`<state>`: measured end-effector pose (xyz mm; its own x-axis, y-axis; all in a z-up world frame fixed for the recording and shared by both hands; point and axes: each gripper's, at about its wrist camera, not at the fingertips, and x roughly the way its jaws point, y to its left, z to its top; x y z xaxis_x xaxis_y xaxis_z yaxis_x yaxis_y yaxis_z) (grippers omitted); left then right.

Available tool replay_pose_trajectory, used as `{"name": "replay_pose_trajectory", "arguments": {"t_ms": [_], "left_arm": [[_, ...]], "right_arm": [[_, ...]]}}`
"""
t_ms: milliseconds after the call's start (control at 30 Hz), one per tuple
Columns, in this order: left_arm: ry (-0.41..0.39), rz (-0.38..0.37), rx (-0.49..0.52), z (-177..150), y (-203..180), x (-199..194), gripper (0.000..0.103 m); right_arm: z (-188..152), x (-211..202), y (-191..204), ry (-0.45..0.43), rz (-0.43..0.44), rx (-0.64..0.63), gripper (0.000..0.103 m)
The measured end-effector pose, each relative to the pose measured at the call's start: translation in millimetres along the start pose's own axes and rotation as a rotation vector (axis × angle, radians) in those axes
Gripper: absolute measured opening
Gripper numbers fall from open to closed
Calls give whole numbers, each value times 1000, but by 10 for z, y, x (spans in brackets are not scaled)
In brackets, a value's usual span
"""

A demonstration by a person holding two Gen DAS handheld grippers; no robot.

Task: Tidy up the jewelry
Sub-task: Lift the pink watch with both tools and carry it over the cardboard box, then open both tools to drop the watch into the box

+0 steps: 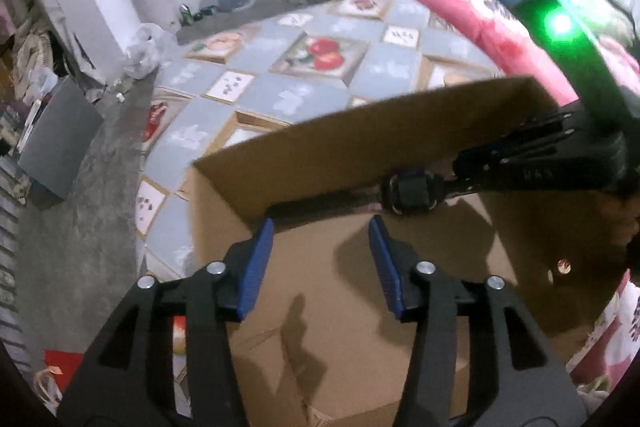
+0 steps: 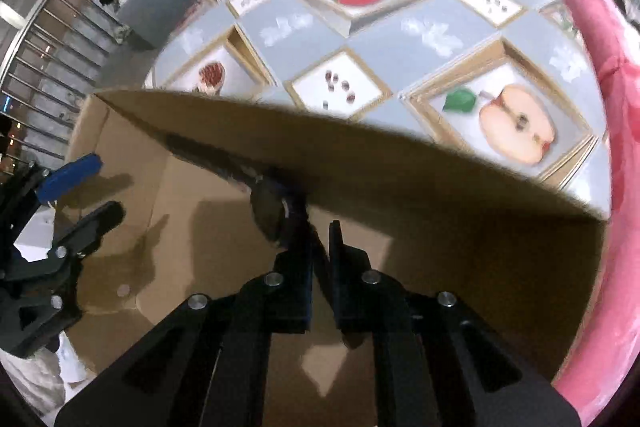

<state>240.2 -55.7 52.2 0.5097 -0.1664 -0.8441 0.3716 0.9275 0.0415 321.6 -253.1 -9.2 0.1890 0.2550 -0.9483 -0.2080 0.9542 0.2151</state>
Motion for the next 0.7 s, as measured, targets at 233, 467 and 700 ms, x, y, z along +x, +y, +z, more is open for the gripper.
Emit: {"name": "replay_pose_trajectory", "arguments": {"t_ms": [233, 467, 700], "left_arm": [[-119, -23, -109, -306, 253, -503, 61], [-258, 33, -163, -865, 429, -1057, 68], [-269, 84, -175, -1561, 357, -1294, 76]], "right_arm": [[31, -47, 35, -38, -24, -4, 10], [-260, -504, 163, -156, 52, -9, 10], [-1168, -1313, 410, -358, 118, -49, 26]]}}
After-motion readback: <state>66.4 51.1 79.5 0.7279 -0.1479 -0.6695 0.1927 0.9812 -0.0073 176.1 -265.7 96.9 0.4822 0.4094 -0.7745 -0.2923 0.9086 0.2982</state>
